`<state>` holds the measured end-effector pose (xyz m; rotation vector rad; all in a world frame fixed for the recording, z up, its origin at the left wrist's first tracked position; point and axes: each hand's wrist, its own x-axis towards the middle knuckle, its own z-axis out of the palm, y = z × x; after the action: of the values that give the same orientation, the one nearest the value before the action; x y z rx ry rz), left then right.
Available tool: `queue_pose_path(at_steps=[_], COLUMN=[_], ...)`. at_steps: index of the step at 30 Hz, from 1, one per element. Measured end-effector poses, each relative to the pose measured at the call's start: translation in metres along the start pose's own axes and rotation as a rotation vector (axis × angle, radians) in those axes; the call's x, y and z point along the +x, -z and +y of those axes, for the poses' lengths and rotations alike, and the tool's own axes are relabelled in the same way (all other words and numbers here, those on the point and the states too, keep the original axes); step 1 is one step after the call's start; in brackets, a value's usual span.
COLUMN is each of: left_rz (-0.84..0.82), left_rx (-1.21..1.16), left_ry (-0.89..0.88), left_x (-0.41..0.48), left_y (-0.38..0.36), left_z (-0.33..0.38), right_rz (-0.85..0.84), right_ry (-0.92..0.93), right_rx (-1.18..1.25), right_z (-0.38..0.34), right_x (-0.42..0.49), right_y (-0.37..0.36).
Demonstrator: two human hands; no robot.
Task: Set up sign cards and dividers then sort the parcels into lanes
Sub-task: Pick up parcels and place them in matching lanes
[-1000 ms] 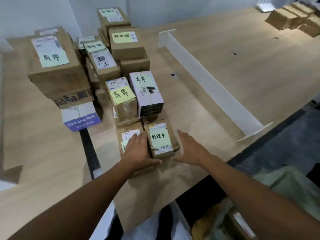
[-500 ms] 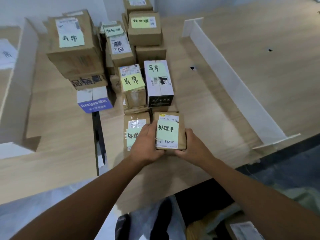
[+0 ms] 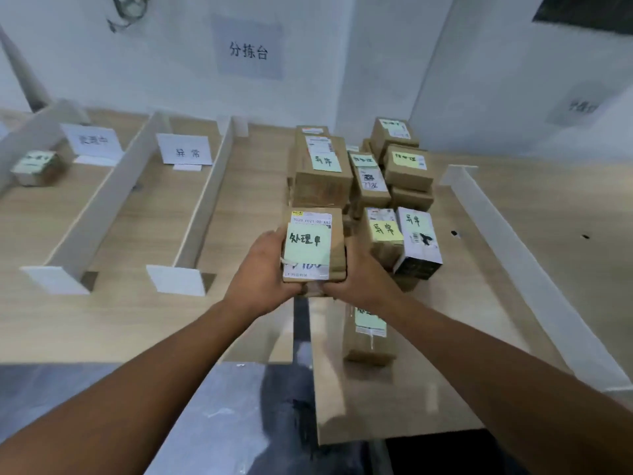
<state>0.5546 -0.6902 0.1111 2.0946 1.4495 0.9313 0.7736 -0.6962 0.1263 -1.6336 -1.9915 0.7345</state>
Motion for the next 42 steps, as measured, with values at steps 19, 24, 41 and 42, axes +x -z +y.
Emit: queue_pose_path(at_steps=[19, 24, 41, 42], left_rz=[0.364, 0.363, 0.082, 0.049], left_rx=[0.12, 0.135, -0.058, -0.071], left_ry=[0.283, 0.324, 0.336, 0.341], left_x=[-0.14, -0.112, 0.087, 0.097], left_y=[0.395, 0.447, 0.507, 0.504], left_z=[-0.282, -0.374, -0.61, -0.625], right_rz=[-0.023, -0.145, -0.189, -0.186], right_ry=[0.489, 0.381, 0.061, 0.023], right_rx=[-0.033, 0.04, 0.07, 0.058], right_z=[-0.401, -0.446, -0.48, -0.478], right_x=[0.146, 0.229, 0.478, 0.489], right_y=[-0.327, -0.404, -0.509, -0.514])
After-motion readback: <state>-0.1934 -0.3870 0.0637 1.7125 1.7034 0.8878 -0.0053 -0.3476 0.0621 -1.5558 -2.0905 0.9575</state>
